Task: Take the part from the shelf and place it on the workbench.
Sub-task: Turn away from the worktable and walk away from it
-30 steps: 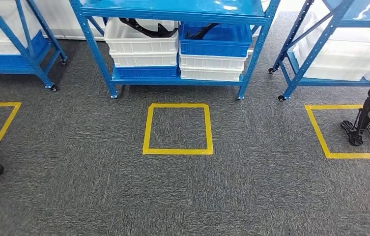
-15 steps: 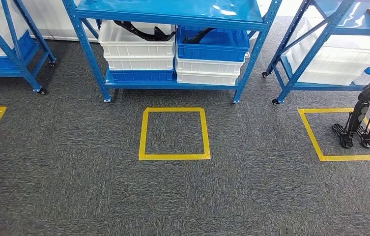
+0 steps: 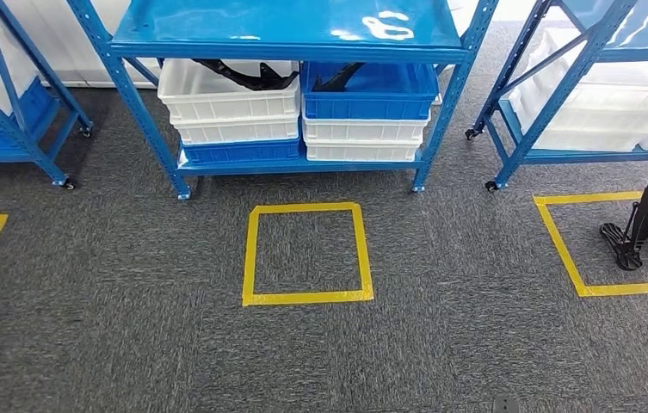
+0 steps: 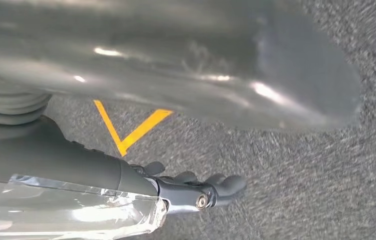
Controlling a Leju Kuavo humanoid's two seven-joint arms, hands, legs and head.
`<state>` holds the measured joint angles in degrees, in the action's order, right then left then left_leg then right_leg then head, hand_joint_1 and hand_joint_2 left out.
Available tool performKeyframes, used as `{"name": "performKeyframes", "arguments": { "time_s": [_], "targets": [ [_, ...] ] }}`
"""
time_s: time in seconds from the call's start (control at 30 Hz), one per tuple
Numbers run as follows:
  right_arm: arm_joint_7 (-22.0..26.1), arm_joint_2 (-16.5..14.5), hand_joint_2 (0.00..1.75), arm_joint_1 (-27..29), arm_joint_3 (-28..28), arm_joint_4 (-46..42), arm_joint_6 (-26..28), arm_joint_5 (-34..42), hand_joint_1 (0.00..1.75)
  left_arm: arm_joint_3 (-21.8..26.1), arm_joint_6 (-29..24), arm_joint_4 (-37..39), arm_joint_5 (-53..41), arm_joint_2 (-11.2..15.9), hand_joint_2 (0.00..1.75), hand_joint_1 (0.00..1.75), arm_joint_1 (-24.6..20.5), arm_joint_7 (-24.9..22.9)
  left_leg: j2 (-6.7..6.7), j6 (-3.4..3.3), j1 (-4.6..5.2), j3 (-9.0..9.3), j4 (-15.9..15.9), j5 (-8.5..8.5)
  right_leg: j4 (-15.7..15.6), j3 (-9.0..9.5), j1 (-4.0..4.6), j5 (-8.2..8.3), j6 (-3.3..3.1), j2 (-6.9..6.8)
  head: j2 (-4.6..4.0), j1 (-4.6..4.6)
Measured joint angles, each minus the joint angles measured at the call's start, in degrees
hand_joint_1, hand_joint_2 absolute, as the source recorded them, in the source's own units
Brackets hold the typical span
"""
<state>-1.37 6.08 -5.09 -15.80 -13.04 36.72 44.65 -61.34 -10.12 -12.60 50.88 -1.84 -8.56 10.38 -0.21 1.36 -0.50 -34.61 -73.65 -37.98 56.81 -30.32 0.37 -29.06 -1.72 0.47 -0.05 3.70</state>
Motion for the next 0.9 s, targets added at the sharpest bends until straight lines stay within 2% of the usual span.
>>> {"name": "performKeyframes", "arguments": {
  "time_s": [0.03,0.07,0.1,0.13,0.2,0.23,0.27,0.3,0.33,0.4,0.43,0.5,0.53,0.57,0.6,0.67,0.7,0.73,0.77,0.8,0.83,0.87,0.9],
  "targets": [
    [-0.01,-0.06,0.00,0.08,-0.06,0.01,0.00,0.04,0.00,-0.12,0.00,0.01,0.00,0.04,0.00,0.00,0.17,-0.03,0.02,-0.05,0.01,-1.85,0.14,-1.96,-0.06,1.16,-0.01,-0.91,0.04,0.11,0.01,-0.23],
    [-0.01,-0.13,0.00,0.17,-0.11,0.01,-0.01,0.07,0.00,-0.22,0.00,0.03,0.00,0.10,0.00,0.00,0.31,-0.03,0.03,-0.11,0.02,-3.16,1.34,-2.96,-0.09,2.35,-0.02,-1.85,0.11,0.22,0.01,-0.40],
    [-0.01,-0.20,0.00,0.23,-0.17,0.02,-0.01,0.09,0.00,-0.30,-0.01,0.04,0.00,0.17,0.00,0.00,0.39,-0.04,0.06,-0.19,0.04,-4.00,3.47,-2.09,-0.09,3.57,-0.02,-2.84,0.22,0.29,0.01,-0.61],
    [-0.01,-0.23,0.00,0.29,-0.23,0.02,-0.02,0.10,0.00,-0.32,-0.01,0.06,0.00,0.25,0.00,0.00,0.47,-0.05,0.12,-0.36,0.05,-4.50,6.30,1.25,-0.14,4.60,-0.02,-3.82,0.37,0.33,0.01,-0.86],
    [-0.01,-0.28,0.00,0.16,-0.35,0.03,-0.03,0.08,0.00,-0.33,-0.01,0.08,-0.01,0.37,0.00,0.00,0.63,-0.09,0.24,-0.93,0.18,-4.78,10.82,9.32,-0.03,6.35,0.11,-5.71,0.88,0.57,0.01,-1.40],
    [-0.01,-0.27,0.00,0.08,-0.39,0.04,-0.03,0.07,0.00,-0.35,0.00,0.08,-0.02,0.39,0.00,0.00,0.68,-0.11,0.27,-1.37,0.26,-4.65,11.83,11.95,-0.16,7.04,0.17,-6.32,1.24,0.66,0.01,-1.54],
    [0.02,-0.28,0.00,-0.05,-0.44,0.05,-0.03,0.00,0.00,-0.37,0.00,0.08,-0.04,0.40,0.00,0.00,0.63,-0.11,0.26,-1.80,0.33,-4.35,12.09,12.53,0.05,7.47,0.23,-6.48,1.60,0.73,0.01,-1.62],
    [0.05,-0.27,0.00,-0.18,-0.49,0.04,-0.04,-0.11,0.00,-0.37,-0.01,0.07,-0.06,0.39,0.00,0.00,0.51,-0.09,0.23,-2.17,0.26,-3.78,12.27,12.17,0.72,7.28,0.24,-6.02,1.94,0.74,0.01,-1.59],
    [0.10,-0.26,0.00,-0.24,-0.57,0.04,-0.04,-0.26,0.00,-0.38,-0.01,0.07,-0.08,0.39,0.00,0.00,0.41,-0.04,0.23,-2.52,0.16,-3.13,12.66,12.02,2.40,6.67,0.21,-5.20,2.27,0.64,0.01,-1.45],
    [0.19,-0.20,0.00,-0.39,-0.82,0.03,-0.07,-0.71,0.00,-0.37,-0.02,0.07,-0.10,0.40,0.00,0.00,0.26,0.05,0.28,-3.04,-0.07,-1.46,13.67,11.42,8.32,3.23,0.04,-4.23,2.96,0.38,0.01,-1.00],
    [0.22,-0.19,0.00,-0.42,-0.93,0.02,-0.10,-0.87,0.00,-0.37,-0.02,0.08,-0.12,0.41,0.00,0.00,0.25,0.07,0.32,-3.21,-0.10,-0.61,14.10,11.02,11.45,1.05,-0.14,-5.15,3.34,0.20,0.01,-0.68],
    [0.24,-0.22,0.00,-0.38,-1.04,0.02,-0.26,-0.84,0.00,-0.38,0.00,0.08,-0.16,0.40,0.00,0.00,0.28,0.14,0.37,-3.31,-0.14,0.93,14.55,10.02,15.46,-2.90,-0.50,-9.12,3.94,-0.01,0.01,-0.13],
    [0.25,-0.23,0.00,-0.29,-1.05,0.02,-0.36,-0.64,0.00,-0.39,0.01,0.08,-0.21,0.40,0.00,0.00,0.28,0.21,0.41,-3.29,-0.16,1.69,14.61,9.45,15.85,-4.13,-0.66,-10.59,4.12,-0.09,0.01,0.17],
    [0.30,-0.24,0.00,-0.20,-1.07,0.02,-0.45,-0.39,0.00,-0.39,0.02,0.08,-0.26,0.40,0.00,0.00,0.29,0.28,0.53,-3.25,-0.17,2.46,14.63,8.85,14.95,-4.71,-0.79,-10.66,4.18,-0.19,0.01,0.48],
    [0.39,-0.22,0.00,-0.13,-1.08,0.03,-0.52,-0.09,0.00,-0.39,0.04,0.08,-0.32,0.40,0.00,0.00,0.28,0.36,0.75,-3.17,-0.17,3.29,14.65,8.26,12.73,-4.70,-0.86,-8.92,4.11,-0.39,0.01,0.85],
    [0.60,-0.21,0.00,-0.14,-1.09,0.03,-0.62,0.40,0.00,-0.39,0.07,0.08,-0.46,0.37,0.00,0.00,0.28,0.48,1.48,-2.82,-0.10,4.74,14.68,7.15,6.43,-3.95,-0.71,-2.92,3.59,-2.00,0.01,1.55],
    [0.68,-0.23,0.00,-0.24,-1.10,0.03,-0.66,0.64,0.00,-0.39,0.07,0.08,-0.54,0.34,0.00,0.00,0.29,0.54,2.02,-2.51,-0.01,5.28,14.68,6.63,4.10,-3.67,-0.57,-1.39,3.25,-2.95,0.01,1.84],
    [0.73,-0.27,0.00,-0.40,-1.11,0.02,-0.69,0.78,0.00,-0.39,0.03,0.08,-0.61,0.34,0.00,0.00,0.29,0.60,2.65,-2.11,0.06,5.67,14.77,6.14,2.77,-3.57,-0.42,-0.71,2.84,-3.64,0.01,1.95],
    [0.77,-0.31,0.00,-0.50,-1.12,0.01,-0.72,0.89,0.00,-0.39,-0.03,0.08,-0.69,0.36,0.00,0.00,0.30,0.68,3.24,-1.62,0.13,6.05,14.47,6.03,2.31,-3.58,-0.32,-0.74,2.40,-3.68,0.01,1.90],
    [0.79,-0.33,0.00,-0.55,-1.13,0.00,-0.72,0.97,0.00,-0.39,-0.11,0.08,-0.79,0.37,0.00,0.00,0.29,0.76,3.80,-1.09,0.13,6.36,14.22,6.04,2.15,-3.35,-0.33,-0.60,1.95,-3.14,0.01,1.84],
    [0.81,-0.32,0.00,-0.47,-1.14,0.00,-0.70,1.00,0.00,-0.39,-0.23,0.08,-0.89,0.37,0.00,0.00,0.23,0.82,3.66,-0.62,0.05,6.67,13.78,5.83,1.78,-2.97,-0.42,0.33,1.54,-2.57,0.01,1.64],
    [0.81,-0.29,0.00,-0.35,-1.14,0.01,-0.69,1.02,0.00,-0.39,-0.36,0.08,-0.98,0.36,0.00,0.00,0.12,0.87,2.83,-0.27,-0.05,6.73,12.87,5.26,1.43,-2.58,-0.52,1.00,1.21,-2.01,0.01,1.38],
    [0.82,-0.27,0.00,-0.33,-1.14,0.01,-0.69,1.04,0.00,-0.39,-0.48,0.08,-1.05,0.34,0.44,0.00,0.01,0.89,1.77,-0.11,-0.15,6.30,11.56,3.87,1.23,-2.28,-0.62,1.30,1.00,-1.52,0.01,1.06]
  ]
}}
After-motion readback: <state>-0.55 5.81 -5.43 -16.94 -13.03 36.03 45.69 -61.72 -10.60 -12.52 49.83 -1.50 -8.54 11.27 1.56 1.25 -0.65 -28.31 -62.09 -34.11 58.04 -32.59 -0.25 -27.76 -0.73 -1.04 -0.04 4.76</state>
